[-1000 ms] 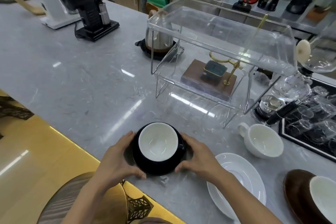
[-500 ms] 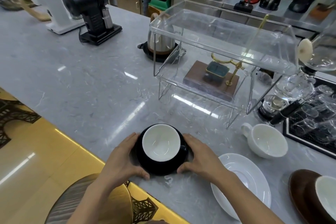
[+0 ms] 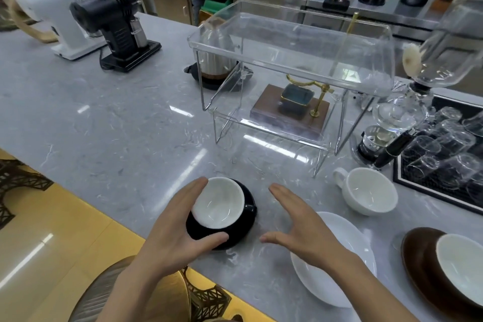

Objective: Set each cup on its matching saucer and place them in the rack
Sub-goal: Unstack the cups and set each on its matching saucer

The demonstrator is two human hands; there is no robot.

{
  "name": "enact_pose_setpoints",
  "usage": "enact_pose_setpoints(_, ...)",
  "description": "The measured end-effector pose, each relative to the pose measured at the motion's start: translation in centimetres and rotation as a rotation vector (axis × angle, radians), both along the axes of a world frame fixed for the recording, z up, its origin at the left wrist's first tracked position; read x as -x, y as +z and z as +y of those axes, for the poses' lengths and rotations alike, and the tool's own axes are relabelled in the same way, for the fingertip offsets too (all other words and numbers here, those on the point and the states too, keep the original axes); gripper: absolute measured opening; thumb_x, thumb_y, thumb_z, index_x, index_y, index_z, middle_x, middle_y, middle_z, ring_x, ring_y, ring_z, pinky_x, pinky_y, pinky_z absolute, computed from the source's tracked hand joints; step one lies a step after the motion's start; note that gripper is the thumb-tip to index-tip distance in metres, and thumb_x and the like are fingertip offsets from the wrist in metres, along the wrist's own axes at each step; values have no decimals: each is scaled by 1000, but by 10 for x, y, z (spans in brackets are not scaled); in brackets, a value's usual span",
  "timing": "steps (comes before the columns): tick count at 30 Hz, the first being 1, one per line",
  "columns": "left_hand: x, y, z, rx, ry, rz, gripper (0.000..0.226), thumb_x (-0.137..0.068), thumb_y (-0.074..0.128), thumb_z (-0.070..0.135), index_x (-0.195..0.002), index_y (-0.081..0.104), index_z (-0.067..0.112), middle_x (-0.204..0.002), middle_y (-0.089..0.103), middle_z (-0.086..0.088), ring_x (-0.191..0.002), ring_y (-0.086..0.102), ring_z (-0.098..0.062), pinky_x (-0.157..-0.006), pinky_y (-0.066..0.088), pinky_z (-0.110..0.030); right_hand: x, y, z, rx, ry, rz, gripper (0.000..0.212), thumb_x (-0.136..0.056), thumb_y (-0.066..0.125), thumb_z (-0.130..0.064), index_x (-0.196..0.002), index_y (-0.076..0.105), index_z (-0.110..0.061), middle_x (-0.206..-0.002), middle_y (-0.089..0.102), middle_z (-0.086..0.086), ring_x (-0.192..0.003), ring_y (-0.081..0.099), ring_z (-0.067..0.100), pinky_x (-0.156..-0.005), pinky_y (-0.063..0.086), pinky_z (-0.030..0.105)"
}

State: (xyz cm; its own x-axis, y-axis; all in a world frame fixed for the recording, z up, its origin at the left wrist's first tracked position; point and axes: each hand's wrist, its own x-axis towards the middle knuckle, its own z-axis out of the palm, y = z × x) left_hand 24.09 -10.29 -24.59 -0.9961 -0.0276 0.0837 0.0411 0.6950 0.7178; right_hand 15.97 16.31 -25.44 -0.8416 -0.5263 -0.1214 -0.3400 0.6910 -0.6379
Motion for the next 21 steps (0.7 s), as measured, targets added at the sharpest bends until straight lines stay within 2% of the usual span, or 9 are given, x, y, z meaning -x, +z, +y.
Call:
enact_pose_setpoints(4,20,14,35,24,-103,69,94,-72,71,71,-151,33,39,-156,27,31,-145,21,11,-112,15,-2,-5,11,28,33,-79,46,98,-70,73,-63,-151,23,-41,-158,16,-25,-147,10,-5,-120,14,23)
enact_pose_setpoints(7,37,18,61,45,-184,87,91,-72,67,73,-150,33,41,-155,25,32,-146,18,11,-112,12,-2,-9,17,50,53,-142,66,94,-72,75,-58,-150,25,-41,-152,14,-35,-141,8,-16,-114,10,11)
enact_pose_setpoints(8,43,19,70,50,-216,96,91,-72,68,72,-150,34,40,-155,26,31,-146,19,11,-113,14,-4,-11,19,57,55,-165,75,92,-74,75,-56,-149,25,-41,-150,13,-36,-139,7,-18,-111,7,7)
enact_pose_setpoints(11,56,19,96,60,-298,115,90,-74,69,68,-151,38,34,-156,32,24,-147,23,6,-116,23,-17,-16,24,78,40,-229,107,88,-77,72,-56,-150,26,-39,-152,15,-30,-142,9,-12,-110,6,9)
enact_pose_setpoints(14,65,15,122,61,-378,120,87,-75,69,68,-150,40,34,-158,33,21,-147,23,5,-117,25,-23,-21,28,100,24,-276,137,84,-80,69,-56,-150,27,-36,-151,13,-33,-141,6,-14,-107,1,2)
enact_pose_setpoints(18,75,7,148,164,-486,116,85,-78,62,73,-150,38,37,-160,25,22,-148,18,4,-118,22,-23,-25,30,125,-34,-322,176,81,-83,64,-60,-151,28,-35,-160,16,-19,-148,9,0,-116,11,19)
enact_pose_setpoints(21,82,2,162,256,-548,140,83,-80,59,71,-150,40,32,-162,27,15,-149,24,-6,-117,23,-27,-27,30,138,-83,-348,218,80,-82,62,-61,-149,34,-28,-161,21,-11,-149,15,9,-120,17,30)
